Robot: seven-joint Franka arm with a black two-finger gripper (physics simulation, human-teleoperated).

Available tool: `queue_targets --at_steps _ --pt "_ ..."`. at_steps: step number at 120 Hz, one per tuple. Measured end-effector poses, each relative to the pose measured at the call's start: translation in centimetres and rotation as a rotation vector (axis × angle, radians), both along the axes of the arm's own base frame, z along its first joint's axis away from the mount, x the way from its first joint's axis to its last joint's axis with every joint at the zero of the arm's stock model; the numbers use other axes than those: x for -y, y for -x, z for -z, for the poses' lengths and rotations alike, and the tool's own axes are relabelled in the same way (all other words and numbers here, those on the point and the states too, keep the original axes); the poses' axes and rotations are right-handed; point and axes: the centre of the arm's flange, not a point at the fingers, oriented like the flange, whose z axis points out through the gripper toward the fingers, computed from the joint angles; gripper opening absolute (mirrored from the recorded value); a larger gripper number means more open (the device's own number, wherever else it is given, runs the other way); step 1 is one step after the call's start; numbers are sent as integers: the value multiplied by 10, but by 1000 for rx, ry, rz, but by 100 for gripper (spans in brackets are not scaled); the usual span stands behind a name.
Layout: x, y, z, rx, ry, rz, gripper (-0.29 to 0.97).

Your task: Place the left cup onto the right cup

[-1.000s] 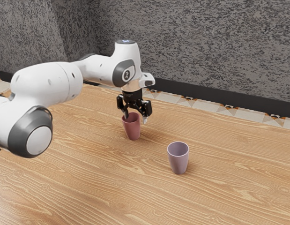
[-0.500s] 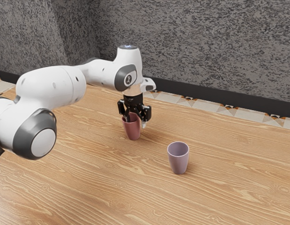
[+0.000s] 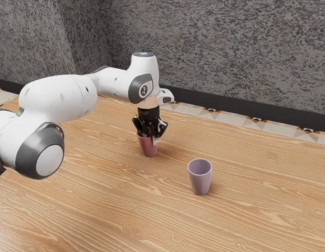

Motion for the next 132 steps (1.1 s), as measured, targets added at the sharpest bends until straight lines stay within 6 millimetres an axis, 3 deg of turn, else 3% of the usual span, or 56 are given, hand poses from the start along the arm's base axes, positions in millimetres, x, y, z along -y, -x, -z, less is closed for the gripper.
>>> queue_targets --at_steps 89,132 --pt "-3 1 20 -19 6 -22 1" --pt "-4 1 18 -16 5 -30 -7"
